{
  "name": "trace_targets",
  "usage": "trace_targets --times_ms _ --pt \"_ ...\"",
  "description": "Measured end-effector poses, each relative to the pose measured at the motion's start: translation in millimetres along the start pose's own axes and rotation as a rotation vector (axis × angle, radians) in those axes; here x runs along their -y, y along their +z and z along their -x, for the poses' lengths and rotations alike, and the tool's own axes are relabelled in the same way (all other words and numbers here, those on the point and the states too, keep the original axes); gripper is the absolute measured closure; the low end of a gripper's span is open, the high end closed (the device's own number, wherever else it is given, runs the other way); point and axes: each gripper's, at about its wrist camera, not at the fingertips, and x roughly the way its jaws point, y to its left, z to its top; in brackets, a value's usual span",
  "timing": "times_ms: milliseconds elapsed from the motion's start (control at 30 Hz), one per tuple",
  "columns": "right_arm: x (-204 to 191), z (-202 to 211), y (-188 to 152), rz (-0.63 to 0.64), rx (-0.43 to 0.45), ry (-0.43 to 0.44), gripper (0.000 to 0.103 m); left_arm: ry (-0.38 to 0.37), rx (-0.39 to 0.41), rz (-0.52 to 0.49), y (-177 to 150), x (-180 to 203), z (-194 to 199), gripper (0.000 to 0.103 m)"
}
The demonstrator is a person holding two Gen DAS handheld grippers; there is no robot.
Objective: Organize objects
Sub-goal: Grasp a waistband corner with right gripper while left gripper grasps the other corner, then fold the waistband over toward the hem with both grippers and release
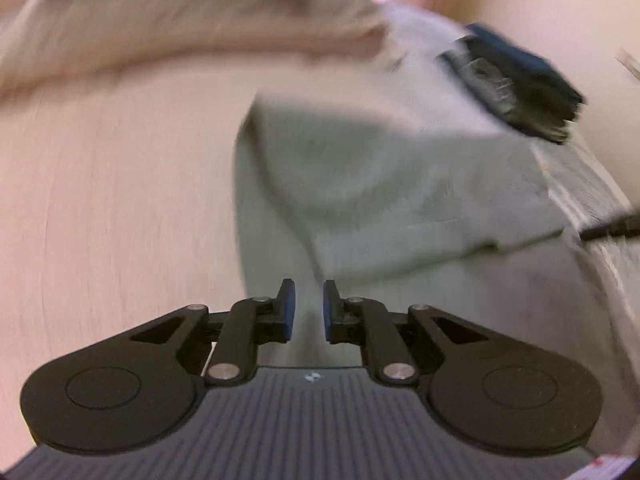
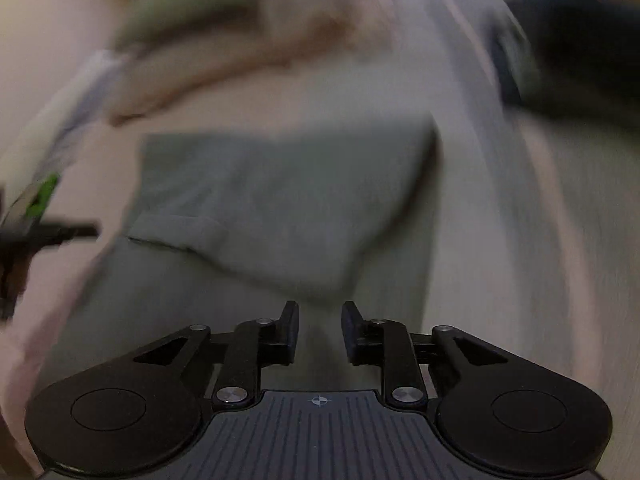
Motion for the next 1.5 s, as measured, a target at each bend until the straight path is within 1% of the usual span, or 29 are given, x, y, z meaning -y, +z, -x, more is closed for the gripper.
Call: trace_targets --times_ms 33,67,100,133,167,233,300,333,400,433,467,500,533,567,600,633,667,767,867,967,1033,1100,1167,1267,1400,1500 --pt "3.5 0.8 -4.9 -0.078 0.007 0.026 0.075 0.005 -0.004 0.056 -9.1 -2.6 2.9 0.093" --pt "5.9 1.8 -5.4 -0.143 0.030 0.041 0.072 -0.004 0.002 0.104 -12.2 -4.2 5.6 0.089" --pt "7.5 2.4 -4.8 -0.221 0.060 0.060 0.062 -0.022 0.011 0.149 -14.3 -5.5 8.0 0.085" --pt "10.2 0.6 -3.1 -0.290 0.081 0.084 0.053 -0.042 0.021 0.200 -12.2 -7.5 7.0 0.078" --pt "12.0 -3.3 0.4 -0.341 0.096 0.101 0.053 -0.058 0.030 0.244 -8.5 -8.8 3.5 0.073" --pt "22.0 -6.7 10.4 -0.412 0.138 0.126 0.053 -0.098 0.033 0.342 2.1 -16.7 -7.6 0.072" --pt "27.5 -13.4 18.5 -0.469 0.183 0.160 0.053 -0.134 0.021 0.415 12.7 -25.8 -24.1 0.071" --pt "30.6 -19.1 20.4 -0.498 0.188 0.163 0.053 -0.152 0.010 0.445 17.9 -28.8 -36.5 0.068" --pt "39.2 -32.9 25.6 -0.541 0.189 0.180 0.053 -0.149 -0.027 0.493 23.4 -31.4 -55.2 0.067" --pt "40.6 -39.8 26.8 -0.562 0.185 0.178 0.053 -0.158 -0.042 0.513 22.3 -32.8 -63.6 0.067" --pt "46.6 -42.0 24.6 -0.576 0.181 0.177 0.053 -0.158 -0.051 0.529 22.5 -33.0 -69.1 0.070" --pt "48.5 -45.5 26.7 -0.581 0.180 0.177 0.055 -0.165 -0.050 0.537 22.6 -32.6 -72.8 0.071" --pt "49.0 -44.6 28.1 -0.569 0.182 0.162 0.077 -0.175 -0.044 0.535 23.1 -31.4 -73.7 0.080" --pt "49.5 -41.9 29.7 -0.551 0.181 0.147 0.082 -0.151 -0.040 0.523 23.8 -29.7 -72.9 0.094" --pt "49.7 -38.2 30.7 -0.541 0.184 0.143 0.083 -0.139 -0.031 0.508 23.3 -29.6 -70.6 0.096" --pt "49.8 -35.3 32.4 -0.532 0.197 0.143 0.085 -0.149 -0.016 0.506 21.9 -31.2 -68.5 0.097" --pt "47.6 -28.3 34.0 -0.516 0.207 0.148 0.086 -0.159 0.003 0.502 21.5 -31.9 -62.5 0.097" --pt "34.6 -5.1 30.4 -0.464 0.229 0.172 0.087 -0.175 0.079 0.425 22.9 -25.4 -33.6 0.097" --pt "27.9 8.4 24.9 -0.449 0.218 0.182 0.087 -0.179 0.107 0.390 19.7 -19.1 -9.0 0.097" --pt "29.4 2.5 14.1 -0.466 0.163 0.145 0.087 -0.170 0.081 0.352 8.9 -10.7 -2.7 0.097" --pt "30.5 -0.9 5.7 -0.485 0.142 0.140 0.087 -0.145 0.049 0.322 -3.0 -5.7 -3.1 0.097" --pt "29.1 5.0 0.1 -0.482 0.160 0.151 0.087 -0.131 0.036 0.316 -9.9 -2.1 -4.3 0.097" --pt "26.1 9.6 -2.2 -0.473 0.173 0.156 0.087 -0.130 0.050 0.327 -16.2 -1.4 -0.9 0.097" --pt "25.7 12.6 -6.3 -0.474 0.168 0.160 0.087 -0.132 0.060 0.336 -23.0 -0.7 3.9 0.097" --pt "27.3 13.0 -11.6 -0.474 0.156 0.151 0.087 -0.129 0.056 0.319 -26.2 3.1 5.8 0.097" --pt "28.8 12.7 -15.4 -0.474 0.150 0.147 0.087 -0.124 0.048 0.327 -31.3 2.2 4.7 0.097"
